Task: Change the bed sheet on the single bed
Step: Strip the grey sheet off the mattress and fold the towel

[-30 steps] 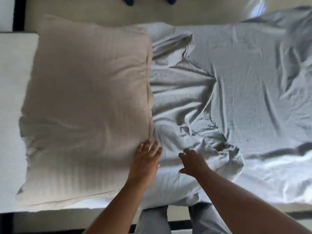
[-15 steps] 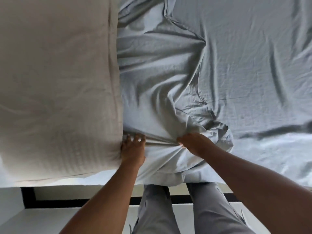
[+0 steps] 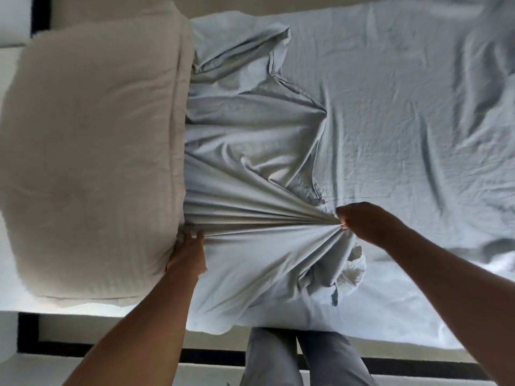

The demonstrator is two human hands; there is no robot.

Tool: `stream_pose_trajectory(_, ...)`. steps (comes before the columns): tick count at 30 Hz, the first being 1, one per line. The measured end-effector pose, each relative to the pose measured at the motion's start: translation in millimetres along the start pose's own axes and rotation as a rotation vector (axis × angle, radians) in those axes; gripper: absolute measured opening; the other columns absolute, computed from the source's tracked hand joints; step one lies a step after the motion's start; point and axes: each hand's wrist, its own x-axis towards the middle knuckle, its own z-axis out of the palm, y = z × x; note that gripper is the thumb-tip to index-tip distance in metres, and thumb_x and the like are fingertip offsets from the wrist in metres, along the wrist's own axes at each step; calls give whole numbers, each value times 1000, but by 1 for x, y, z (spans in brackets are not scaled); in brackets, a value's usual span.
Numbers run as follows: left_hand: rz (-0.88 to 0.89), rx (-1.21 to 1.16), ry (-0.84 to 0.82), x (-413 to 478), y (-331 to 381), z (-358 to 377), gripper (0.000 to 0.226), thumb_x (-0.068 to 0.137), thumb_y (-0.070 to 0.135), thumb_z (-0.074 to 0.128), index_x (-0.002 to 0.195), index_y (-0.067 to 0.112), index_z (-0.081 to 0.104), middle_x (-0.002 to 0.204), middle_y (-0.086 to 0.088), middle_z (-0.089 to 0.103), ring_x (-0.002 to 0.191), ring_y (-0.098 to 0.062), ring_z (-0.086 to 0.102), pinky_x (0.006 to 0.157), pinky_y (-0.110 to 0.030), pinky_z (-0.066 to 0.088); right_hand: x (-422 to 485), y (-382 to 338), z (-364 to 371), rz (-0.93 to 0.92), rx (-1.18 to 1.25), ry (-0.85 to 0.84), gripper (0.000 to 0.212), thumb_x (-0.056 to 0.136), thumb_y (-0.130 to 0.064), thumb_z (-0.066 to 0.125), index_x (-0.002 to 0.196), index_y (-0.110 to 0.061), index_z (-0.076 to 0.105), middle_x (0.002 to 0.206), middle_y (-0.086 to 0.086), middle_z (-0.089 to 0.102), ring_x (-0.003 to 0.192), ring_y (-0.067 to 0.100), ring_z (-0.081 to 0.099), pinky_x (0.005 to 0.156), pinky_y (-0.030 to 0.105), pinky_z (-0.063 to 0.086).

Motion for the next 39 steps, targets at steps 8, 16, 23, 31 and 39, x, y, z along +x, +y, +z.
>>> stream_pose_trajectory(8,-11,-71,73,-5,-11,7,102,89,36,73,159,10,4,167,-10,3,154,-28,3,123,-34,10,-39,102,-22,178,-156,308,13,83,-15,60,85,-25,52,84,6,61,76,31,67,67,40,55)
stream_pose_trajectory(16,194,-180,187,-4,32,24,82,92,36,67,157,16,22,161,-7,27,148,-25,26,122,-33,21,-16,75,-6,278,-201,309,24,84,-13,59,105,-15,71,98,16,71,83,37,71,70,46,59)
stream_pose_trajectory(23,234,-142,390,27,40,21,17,90,24,70,106,21,67,116,-4,61,106,-31,58,87,-37,46,33,8,7,21,-292,466,27,79,-12,50,100,-11,66,90,10,65,77,37,66,58,43,54)
stream_pose_trajectory(31,297,-653,520,1,68,-40,7,91,26,67,91,20,71,91,-1,73,85,-24,66,70,-32,48,86,-129,31,-258,110,-7,104,79,-54,78,160,-16,24,162,7,34,147,27,36,116,42,36)
stream_pose_trajectory(39,515,-691,530,-3,50,-128,16,88,17,74,104,14,77,102,-2,76,96,-19,69,88,-26,48,117,-182,1,114,1000,383,30,95,-11,61,121,-23,70,109,-5,72,104,16,66,83,15,40)
